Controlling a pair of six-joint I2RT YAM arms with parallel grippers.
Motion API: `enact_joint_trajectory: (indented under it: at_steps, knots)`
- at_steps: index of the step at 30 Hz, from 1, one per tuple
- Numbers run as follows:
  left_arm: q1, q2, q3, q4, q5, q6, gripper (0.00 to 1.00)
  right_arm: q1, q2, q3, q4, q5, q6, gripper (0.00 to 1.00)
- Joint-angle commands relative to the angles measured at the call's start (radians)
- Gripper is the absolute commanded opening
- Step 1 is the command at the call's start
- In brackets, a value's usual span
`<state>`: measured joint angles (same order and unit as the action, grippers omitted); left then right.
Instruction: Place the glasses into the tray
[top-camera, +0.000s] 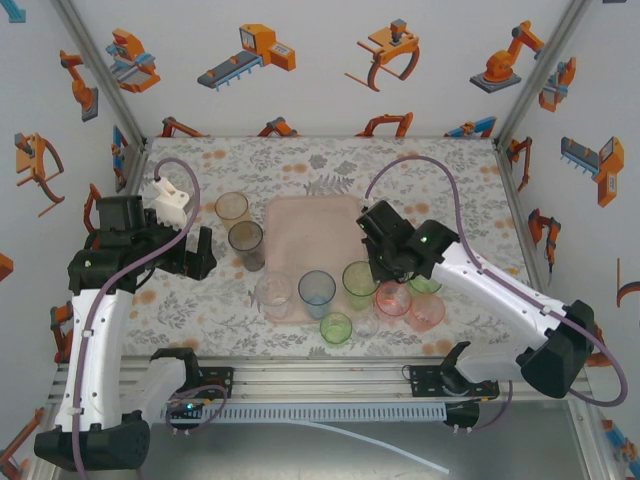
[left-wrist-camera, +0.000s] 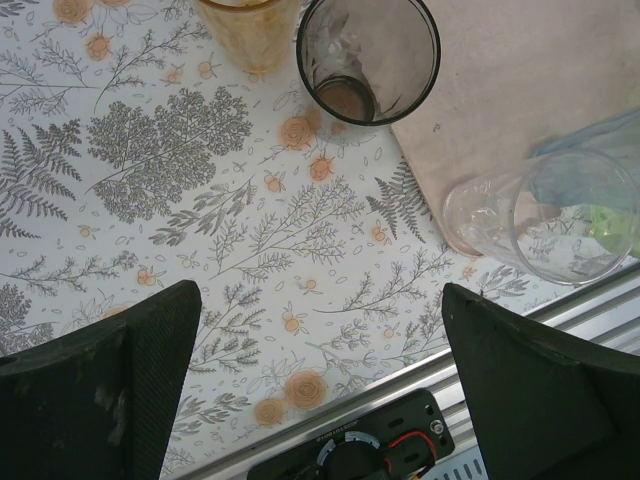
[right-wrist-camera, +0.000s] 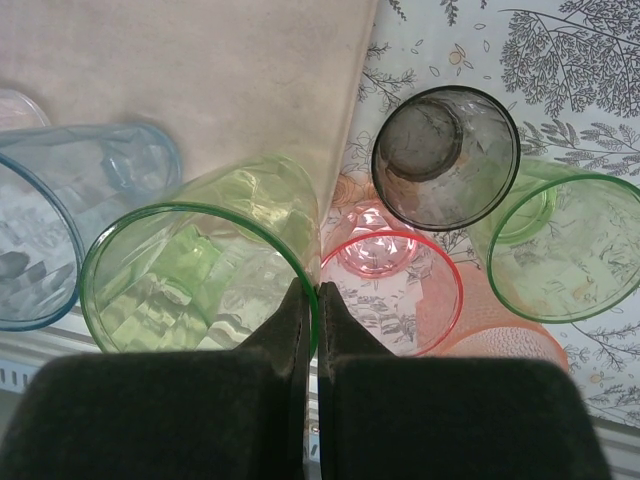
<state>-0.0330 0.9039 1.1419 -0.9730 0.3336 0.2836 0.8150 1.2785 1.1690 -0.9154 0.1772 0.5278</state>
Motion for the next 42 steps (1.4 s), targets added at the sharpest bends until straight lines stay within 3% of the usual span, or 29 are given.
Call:
enact_joint_trajectory:
  at_steps: [1,16,42]
  knots:
    - [-0.005,0.002,0.021,0.002,0.02,-0.007,0.99,0.007,-0.003,-0.016,0.028,0.029,0.024,0.0]
    - [-0.005,0.003,0.021,-0.001,0.023,-0.01,0.99,0.007,-0.013,-0.065,0.053,0.004,0.039,0.03]
    - [-0.007,0.009,0.033,-0.001,0.033,-0.004,0.99,0.007,-0.013,-0.063,0.045,-0.022,0.048,0.24]
